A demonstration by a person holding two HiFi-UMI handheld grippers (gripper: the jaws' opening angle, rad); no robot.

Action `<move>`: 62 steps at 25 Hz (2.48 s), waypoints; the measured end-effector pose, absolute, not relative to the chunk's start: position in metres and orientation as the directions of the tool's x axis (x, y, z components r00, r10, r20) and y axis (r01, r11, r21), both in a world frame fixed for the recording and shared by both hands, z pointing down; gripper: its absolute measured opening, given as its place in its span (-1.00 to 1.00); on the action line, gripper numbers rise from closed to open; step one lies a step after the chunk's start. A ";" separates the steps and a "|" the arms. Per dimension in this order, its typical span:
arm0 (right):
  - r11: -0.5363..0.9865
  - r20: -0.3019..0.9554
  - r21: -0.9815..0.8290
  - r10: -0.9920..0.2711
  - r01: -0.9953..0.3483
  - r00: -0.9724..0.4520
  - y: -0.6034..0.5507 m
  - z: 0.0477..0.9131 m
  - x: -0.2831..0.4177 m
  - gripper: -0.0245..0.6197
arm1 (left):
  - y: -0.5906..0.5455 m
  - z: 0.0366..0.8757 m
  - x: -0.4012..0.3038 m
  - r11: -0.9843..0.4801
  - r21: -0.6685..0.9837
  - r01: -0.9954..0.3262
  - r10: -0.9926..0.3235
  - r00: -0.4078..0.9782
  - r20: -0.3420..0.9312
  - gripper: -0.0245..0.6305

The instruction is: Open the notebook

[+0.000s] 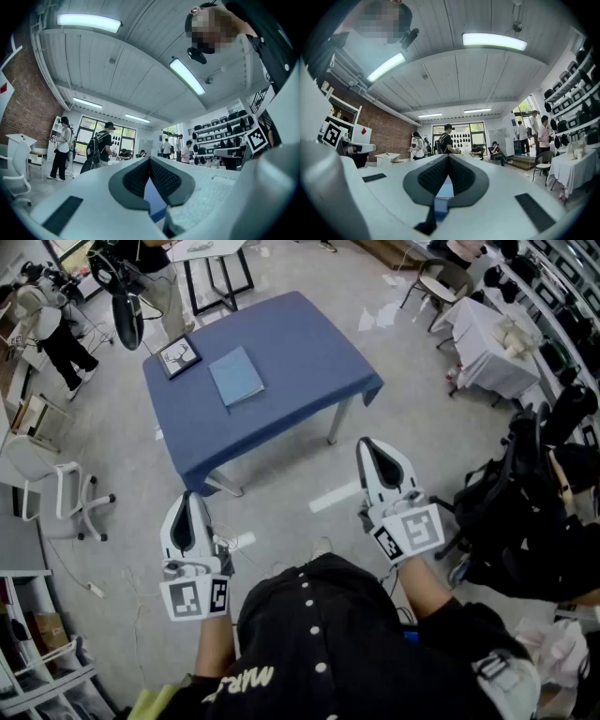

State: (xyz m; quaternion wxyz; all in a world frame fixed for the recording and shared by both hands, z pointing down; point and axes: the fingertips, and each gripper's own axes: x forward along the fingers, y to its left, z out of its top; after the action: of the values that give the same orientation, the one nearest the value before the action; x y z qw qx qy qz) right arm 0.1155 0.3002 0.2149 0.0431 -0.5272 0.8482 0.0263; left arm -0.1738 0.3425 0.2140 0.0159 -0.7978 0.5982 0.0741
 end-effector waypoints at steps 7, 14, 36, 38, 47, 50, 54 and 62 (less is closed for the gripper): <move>0.450 -0.094 0.007 -0.889 -0.893 -0.448 0.299 0.213 0.114 -0.92 | 0.342 0.212 -0.171 -0.286 0.061 -0.956 -0.951 0.275 -0.137 -0.92; 0.452 -0.136 -0.061 -0.887 -0.890 -0.441 0.303 0.211 0.121 -0.92 | 0.342 0.212 -0.164 -0.288 0.061 -0.956 -0.951 0.278 -0.132 -0.92; 0.462 -0.121 -0.097 -0.885 -0.881 -0.451 0.273 0.238 0.176 -0.92 | 0.311 0.236 -0.111 -0.244 -0.040 -0.969 -0.967 0.246 -0.062 0.15; 0.469 -0.117 -0.098 -0.881 -0.878 -0.458 0.266 0.242 0.185 -0.92 | 0.303 0.239 -0.101 -0.242 -0.039 -0.969 -0.968 0.244 -0.061 0.15; 0.462 -0.092 -0.099 -0.886 -0.881 -0.454 0.218 0.258 0.200 -0.92 | 0.252 0.254 -0.091 -0.236 -0.030 -0.971 -0.971 0.237 -0.039 0.15; 0.454 -0.090 -0.093 -0.890 -0.886 -0.446 0.193 0.261 0.202 -0.92 | 0.225 0.258 -0.092 -0.229 -0.028 -0.973 -0.972 0.230 -0.043 0.15; 0.435 -0.095 -0.091 -0.899 -0.896 -0.427 0.149 0.260 0.194 -0.92 | 0.177 0.263 -0.105 -0.228 -0.022 -0.974 -0.973 0.228 -0.039 0.15; 0.413 -0.074 -0.078 -0.910 -0.908 -0.407 0.046 0.255 0.152 -0.92 | 0.064 0.263 -0.126 -0.337 -0.033 -0.941 -0.941 0.338 -0.022 0.15</move>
State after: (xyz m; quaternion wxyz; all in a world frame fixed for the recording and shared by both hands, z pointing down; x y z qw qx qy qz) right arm 0.1518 0.0461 0.2555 0.0523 -0.5418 0.8388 -0.0125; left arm -0.1259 0.0642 0.2629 0.0201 -0.8177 0.5753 -0.0004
